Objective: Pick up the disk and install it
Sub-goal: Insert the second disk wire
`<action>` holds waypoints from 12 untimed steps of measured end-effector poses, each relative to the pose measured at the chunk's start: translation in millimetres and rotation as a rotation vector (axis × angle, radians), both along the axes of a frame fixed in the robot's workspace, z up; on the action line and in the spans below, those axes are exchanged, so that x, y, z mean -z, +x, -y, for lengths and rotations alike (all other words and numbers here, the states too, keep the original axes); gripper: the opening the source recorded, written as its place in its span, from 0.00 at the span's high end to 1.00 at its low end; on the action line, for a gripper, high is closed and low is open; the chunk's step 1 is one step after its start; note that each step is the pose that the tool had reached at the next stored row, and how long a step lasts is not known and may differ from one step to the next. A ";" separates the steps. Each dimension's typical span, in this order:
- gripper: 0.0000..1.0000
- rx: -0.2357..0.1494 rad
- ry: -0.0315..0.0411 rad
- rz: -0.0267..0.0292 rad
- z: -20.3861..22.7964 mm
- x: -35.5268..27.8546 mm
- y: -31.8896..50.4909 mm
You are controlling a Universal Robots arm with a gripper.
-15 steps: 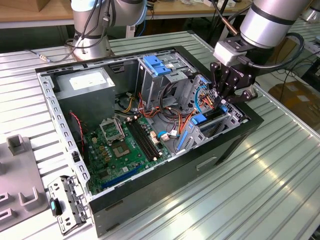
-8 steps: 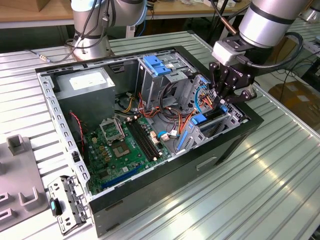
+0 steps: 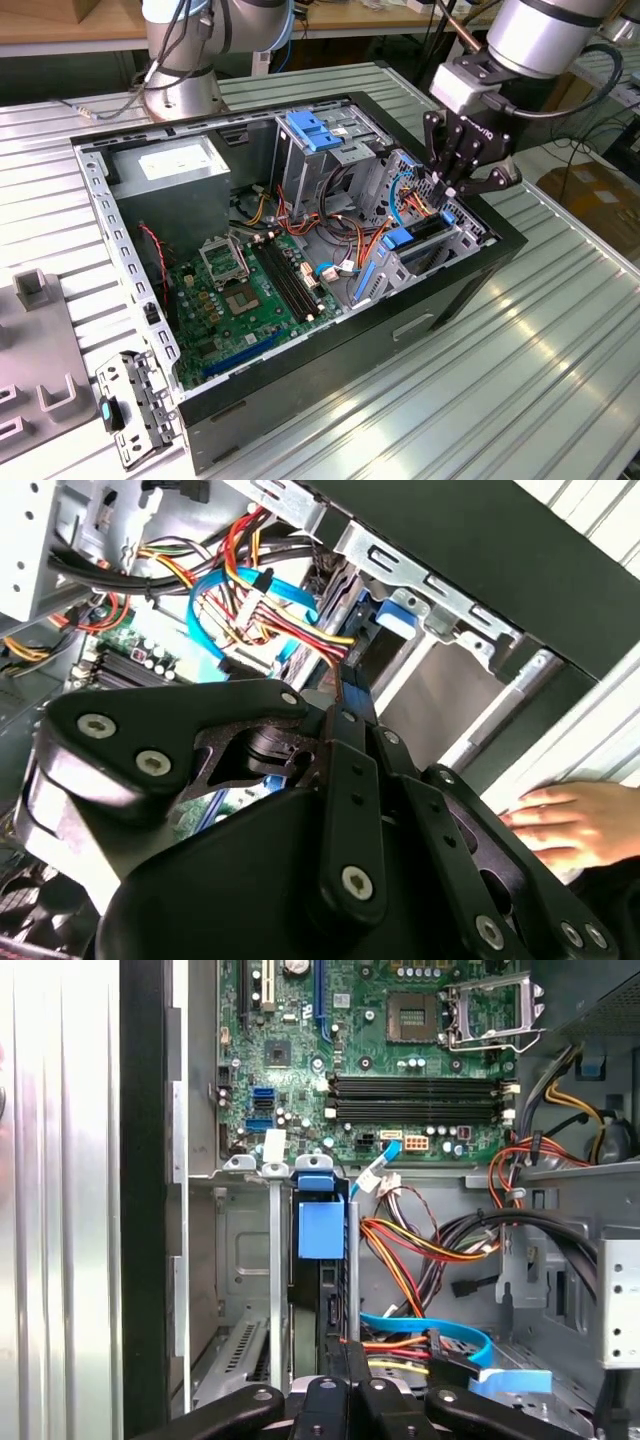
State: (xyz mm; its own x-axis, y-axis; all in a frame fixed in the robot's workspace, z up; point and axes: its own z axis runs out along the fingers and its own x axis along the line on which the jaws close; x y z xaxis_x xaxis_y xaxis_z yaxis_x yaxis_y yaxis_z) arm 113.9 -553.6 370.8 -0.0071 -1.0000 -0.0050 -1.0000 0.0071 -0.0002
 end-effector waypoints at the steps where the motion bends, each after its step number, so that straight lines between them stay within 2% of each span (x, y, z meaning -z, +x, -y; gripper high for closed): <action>1: 0.89 0.000 0.0003 0.0000 0.0 -2.8 0.0; 4: 0.89 0.000 0.0003 -0.0001 -0.2 -9.0 0.0; 5: 0.89 0.000 -0.0002 -0.0002 -1.5 -12.1 0.0; 12: 0.89 0.000 -0.0009 -0.0028 -1.8 -19.5 0.0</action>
